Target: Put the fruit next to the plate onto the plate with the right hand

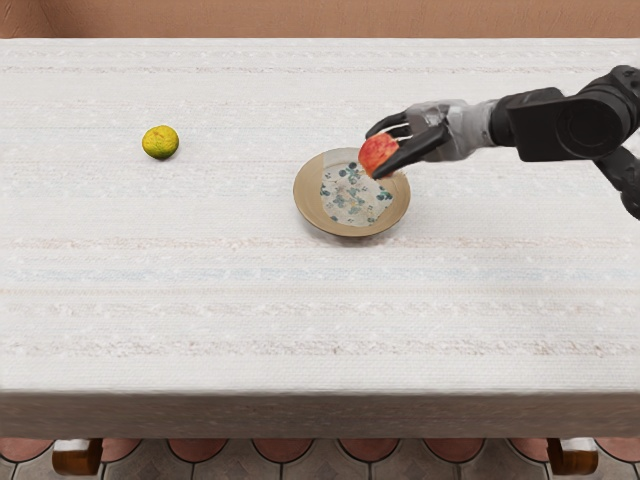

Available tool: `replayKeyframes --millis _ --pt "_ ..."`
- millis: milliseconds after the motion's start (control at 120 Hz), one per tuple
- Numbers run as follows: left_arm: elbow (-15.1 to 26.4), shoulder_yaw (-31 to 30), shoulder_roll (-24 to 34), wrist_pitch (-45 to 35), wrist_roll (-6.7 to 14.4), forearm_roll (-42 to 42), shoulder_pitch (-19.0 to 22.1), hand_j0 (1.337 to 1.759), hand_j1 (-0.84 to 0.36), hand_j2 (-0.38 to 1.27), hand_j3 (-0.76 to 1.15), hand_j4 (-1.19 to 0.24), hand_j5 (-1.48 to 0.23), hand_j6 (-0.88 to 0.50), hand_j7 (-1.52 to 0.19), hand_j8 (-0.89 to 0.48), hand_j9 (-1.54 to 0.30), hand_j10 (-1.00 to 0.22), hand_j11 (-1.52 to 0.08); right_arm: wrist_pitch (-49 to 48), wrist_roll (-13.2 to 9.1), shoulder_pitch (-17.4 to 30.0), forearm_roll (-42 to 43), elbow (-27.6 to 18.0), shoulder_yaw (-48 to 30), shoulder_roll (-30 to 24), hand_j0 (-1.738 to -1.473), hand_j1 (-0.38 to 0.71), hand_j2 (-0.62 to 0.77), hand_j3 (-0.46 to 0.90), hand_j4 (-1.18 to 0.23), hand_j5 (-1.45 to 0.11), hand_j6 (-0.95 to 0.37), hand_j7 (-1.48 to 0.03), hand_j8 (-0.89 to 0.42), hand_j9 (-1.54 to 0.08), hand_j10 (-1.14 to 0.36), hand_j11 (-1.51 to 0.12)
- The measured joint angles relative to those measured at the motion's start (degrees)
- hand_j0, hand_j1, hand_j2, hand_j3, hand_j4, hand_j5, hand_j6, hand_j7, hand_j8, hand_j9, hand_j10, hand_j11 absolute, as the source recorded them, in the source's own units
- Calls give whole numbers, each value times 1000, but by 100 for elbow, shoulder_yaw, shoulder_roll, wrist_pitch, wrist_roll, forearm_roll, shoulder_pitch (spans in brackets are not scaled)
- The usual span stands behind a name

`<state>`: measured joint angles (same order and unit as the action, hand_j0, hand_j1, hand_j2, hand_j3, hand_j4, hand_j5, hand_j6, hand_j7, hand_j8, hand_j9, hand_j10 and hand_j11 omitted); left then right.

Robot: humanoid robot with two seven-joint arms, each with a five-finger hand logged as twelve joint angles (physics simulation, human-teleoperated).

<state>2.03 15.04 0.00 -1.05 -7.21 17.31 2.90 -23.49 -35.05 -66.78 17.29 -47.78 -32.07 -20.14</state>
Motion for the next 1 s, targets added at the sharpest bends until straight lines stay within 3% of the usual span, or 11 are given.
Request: replayKeyframes --millis 217,342,367,517,692,775,908,1000 --pt "0 0 0 0 0 0 0 1658 349 1 0 -1 -1 -1 -1 -1 0 0 0 -71 3 -83 555 997 8 711 -1647 375 367 -1 -487 -1216 -296 -1131 -220 -1164 -578 -1148" --pt "0 0 0 0 0 0 0 1658 349 1 0 -1 -1 -1 -1 -1 -1 0 0 -75 4 -90 671 1264 77 952 -1648 390 381 1 -472 -1216 -274 -1131 -217 -1165 -578 -1156" --pt "0 0 0 0 0 0 0 1658 349 1 0 -1 -1 -1 -1 -1 0 0 0 -55 4 -86 683 1294 83 980 -1649 384 388 1 -468 -1154 -285 -1072 -232 -1106 -578 -1099" --pt "0 -1 0 0 0 0 0 1658 349 1 0 -1 0 -1 0 -1 0 0 0 32 5 -67 747 1449 107 1056 -1654 102 169 0 -305 -661 -219 -621 -195 -638 -300 -634" --pt "0 -1 0 0 1 0 0 1658 349 0 0 -1 0 -1 0 -1 0 -1 0 47 5 -253 714 1497 50 1008 -1656 -120 66 0 -161 -321 -124 -304 -114 -311 -158 -310" --pt "0 -1 0 0 1 0 0 1658 349 0 0 -1 0 -1 0 -1 0 0 0 -127 5 -281 599 1458 -155 742 -1657 -197 44 0 -107 -214 -83 -202 -76 -207 -106 -206" --pt "0 -1 0 0 1 0 0 1658 349 0 0 -1 0 -1 0 -1 0 0 0 -863 5 106 -187 1408 -412 -572 -1657 -270 23 0 -56 -111 -44 -105 -40 -108 -55 -107" --pt "0 0 0 0 0 0 0 1658 349 0 0 -1 0 -1 0 -1 0 -1 0 -1033 5 343 -431 1400 -471 -1151 -1658 -299 15 0 -35 -71 -26 -67 -24 -69 -34 -68"
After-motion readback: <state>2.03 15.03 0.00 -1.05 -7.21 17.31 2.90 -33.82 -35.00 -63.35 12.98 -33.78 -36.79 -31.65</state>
